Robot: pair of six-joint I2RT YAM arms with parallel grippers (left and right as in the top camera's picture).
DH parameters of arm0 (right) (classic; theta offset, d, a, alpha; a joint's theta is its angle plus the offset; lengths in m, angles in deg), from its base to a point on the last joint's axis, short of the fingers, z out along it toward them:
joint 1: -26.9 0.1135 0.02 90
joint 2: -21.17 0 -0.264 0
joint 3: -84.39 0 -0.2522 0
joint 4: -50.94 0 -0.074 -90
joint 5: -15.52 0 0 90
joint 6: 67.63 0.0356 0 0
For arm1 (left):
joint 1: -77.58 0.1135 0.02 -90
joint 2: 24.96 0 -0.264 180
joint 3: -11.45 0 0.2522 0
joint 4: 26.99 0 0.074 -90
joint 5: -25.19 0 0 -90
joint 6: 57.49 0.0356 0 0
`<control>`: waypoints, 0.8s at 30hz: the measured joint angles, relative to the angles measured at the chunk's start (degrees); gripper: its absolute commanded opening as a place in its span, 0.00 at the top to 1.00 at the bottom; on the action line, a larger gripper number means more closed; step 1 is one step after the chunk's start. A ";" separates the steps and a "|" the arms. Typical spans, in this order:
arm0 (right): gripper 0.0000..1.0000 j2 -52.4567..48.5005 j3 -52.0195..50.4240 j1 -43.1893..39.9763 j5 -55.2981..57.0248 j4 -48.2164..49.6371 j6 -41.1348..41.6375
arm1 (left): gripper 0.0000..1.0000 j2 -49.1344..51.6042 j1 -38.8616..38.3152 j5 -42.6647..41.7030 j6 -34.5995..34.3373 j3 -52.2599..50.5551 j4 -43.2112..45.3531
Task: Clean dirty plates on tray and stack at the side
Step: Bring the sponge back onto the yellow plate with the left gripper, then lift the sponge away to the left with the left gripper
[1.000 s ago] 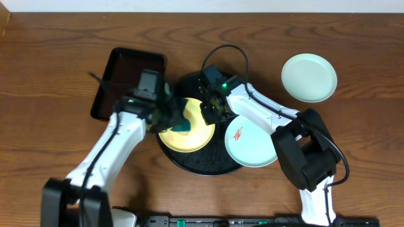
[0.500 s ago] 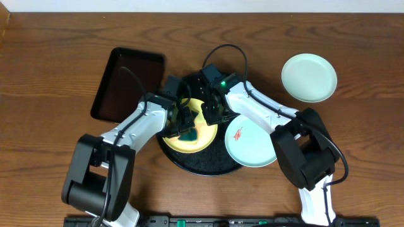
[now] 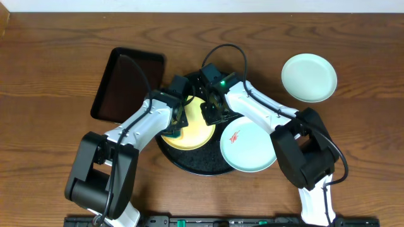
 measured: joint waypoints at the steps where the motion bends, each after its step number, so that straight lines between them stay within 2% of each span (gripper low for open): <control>1: 0.99 0.00 0.04 0.00 0.00 -0.09 0.00 | 0.93 0.00 0.00 0.96 -0.02 0.07 -0.28; 10: 0.99 0.00 0.52 0.02 -1.25 -1.18 -0.02 | 0.93 -1.92 2.84 5.01 -0.11 0.17 -2.49; 18: 0.99 0.13 0.74 -0.39 2.29 -3.23 -0.26 | 0.92 -12.83 13.14 10.47 -0.15 0.15 -7.43; 24: 0.99 3.23 3.21 -0.31 5.51 -4.35 -3.08 | 0.93 -21.92 17.03 5.86 1.05 0.15 -8.26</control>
